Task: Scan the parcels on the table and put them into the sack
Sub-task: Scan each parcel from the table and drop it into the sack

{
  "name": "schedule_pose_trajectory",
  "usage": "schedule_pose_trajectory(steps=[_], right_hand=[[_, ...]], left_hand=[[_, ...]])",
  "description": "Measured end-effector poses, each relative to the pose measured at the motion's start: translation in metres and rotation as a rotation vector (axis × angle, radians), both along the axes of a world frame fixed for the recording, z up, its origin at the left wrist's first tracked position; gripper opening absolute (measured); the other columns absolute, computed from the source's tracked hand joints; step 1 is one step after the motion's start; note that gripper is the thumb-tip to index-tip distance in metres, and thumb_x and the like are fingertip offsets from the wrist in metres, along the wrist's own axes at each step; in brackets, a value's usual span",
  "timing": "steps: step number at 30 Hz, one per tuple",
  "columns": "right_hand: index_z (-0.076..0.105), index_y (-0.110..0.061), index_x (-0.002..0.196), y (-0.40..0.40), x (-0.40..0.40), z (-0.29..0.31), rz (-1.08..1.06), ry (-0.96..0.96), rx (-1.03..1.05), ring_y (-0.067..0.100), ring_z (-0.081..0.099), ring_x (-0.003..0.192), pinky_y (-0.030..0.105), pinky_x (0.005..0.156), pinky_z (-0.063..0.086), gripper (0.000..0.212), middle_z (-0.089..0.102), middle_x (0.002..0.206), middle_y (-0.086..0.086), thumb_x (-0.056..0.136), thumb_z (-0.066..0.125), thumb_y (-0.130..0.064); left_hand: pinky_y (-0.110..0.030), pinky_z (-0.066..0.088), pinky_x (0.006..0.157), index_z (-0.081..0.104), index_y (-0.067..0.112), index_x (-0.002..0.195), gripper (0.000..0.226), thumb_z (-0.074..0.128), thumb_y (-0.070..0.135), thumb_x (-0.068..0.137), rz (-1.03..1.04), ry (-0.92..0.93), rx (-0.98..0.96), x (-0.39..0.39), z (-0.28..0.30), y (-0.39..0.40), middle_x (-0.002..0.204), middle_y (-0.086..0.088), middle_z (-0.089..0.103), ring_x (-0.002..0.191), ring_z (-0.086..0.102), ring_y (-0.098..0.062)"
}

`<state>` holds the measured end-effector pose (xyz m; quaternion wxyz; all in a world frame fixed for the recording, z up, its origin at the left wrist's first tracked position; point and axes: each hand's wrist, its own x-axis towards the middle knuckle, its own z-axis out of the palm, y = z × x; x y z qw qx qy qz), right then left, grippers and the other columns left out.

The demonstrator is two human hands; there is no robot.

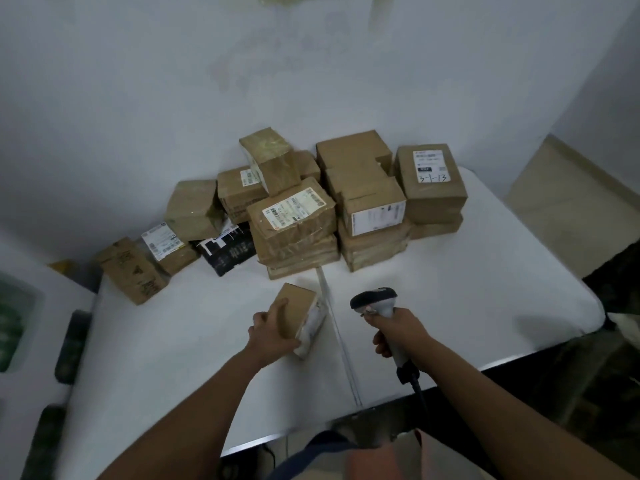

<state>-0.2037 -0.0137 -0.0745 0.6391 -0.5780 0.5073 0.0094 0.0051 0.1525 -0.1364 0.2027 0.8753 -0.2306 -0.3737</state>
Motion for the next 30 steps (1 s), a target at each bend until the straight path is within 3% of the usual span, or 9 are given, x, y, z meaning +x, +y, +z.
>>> schedule_pose_trajectory(steps=[5,8,13,22,27,30], right_hand=[[0.061,-0.005,0.090,-0.016,-0.043,0.003,-0.162,-0.030,-0.014,0.020,0.061,0.051,0.026,0.049,0.051,0.029,0.066,0.065,0.013,0.092,0.067,-0.033],[0.061,-0.003,0.093,-0.029,-0.071,0.008,-0.219,-0.042,-0.026,0.021,0.063,0.054,0.028,0.052,0.052,0.030,0.067,0.068,0.014,0.092,0.066,-0.033],[0.062,0.000,0.097,-0.043,-0.103,0.018,-0.318,-0.083,-0.020,0.022,0.063,0.054,0.030,0.053,0.052,0.036,0.066,0.068,0.014,0.091,0.067,-0.034],[0.059,-0.002,0.101,-0.042,-0.116,0.036,-0.249,-0.075,0.005,0.020,0.062,0.055,0.027,0.051,0.050,0.035,0.065,0.066,0.011,0.093,0.064,-0.036],[0.060,-0.001,0.104,-0.036,-0.109,0.040,-0.186,-0.057,-0.035,0.016,0.062,0.051,0.025,0.049,0.052,0.036,0.066,0.067,0.011,0.093,0.063,-0.035],[0.061,-0.003,0.103,-0.034,-0.103,0.043,-0.152,-0.047,-0.058,0.017,0.062,0.052,0.024,0.049,0.051,0.034,0.067,0.068,0.010,0.093,0.063,-0.036]], left_hand=[[-0.035,0.057,0.081,0.032,0.043,0.143,0.084,0.079,0.016,0.079,0.274,0.592,-0.344,-0.059,0.002,-0.035,0.134,-0.007,0.051,0.108,0.062,-0.027],[-0.033,0.057,0.075,0.036,0.039,0.142,0.069,0.066,0.006,0.090,0.382,0.759,-0.408,-0.092,0.000,-0.051,0.129,-0.010,0.060,0.101,0.068,-0.027],[-0.042,0.053,0.092,0.037,0.035,0.145,0.066,0.061,0.005,0.092,0.463,0.855,-0.420,-0.124,-0.015,-0.065,0.124,-0.011,0.065,0.102,0.068,-0.028],[-0.031,0.056,0.078,0.043,0.023,0.142,0.057,0.067,0.018,0.092,0.539,0.886,-0.513,-0.142,-0.023,-0.079,0.122,-0.007,0.068,0.107,0.067,-0.023],[-0.038,0.055,0.094,0.038,0.028,0.135,0.060,0.072,0.012,0.087,0.474,0.877,-0.527,-0.136,-0.031,-0.079,0.126,-0.008,0.064,0.113,0.064,-0.026],[-0.040,0.055,0.096,0.045,0.028,0.138,0.057,0.071,0.013,0.088,0.398,0.867,-0.503,-0.130,-0.036,-0.079,0.125,-0.007,0.066,0.114,0.065,-0.025]])
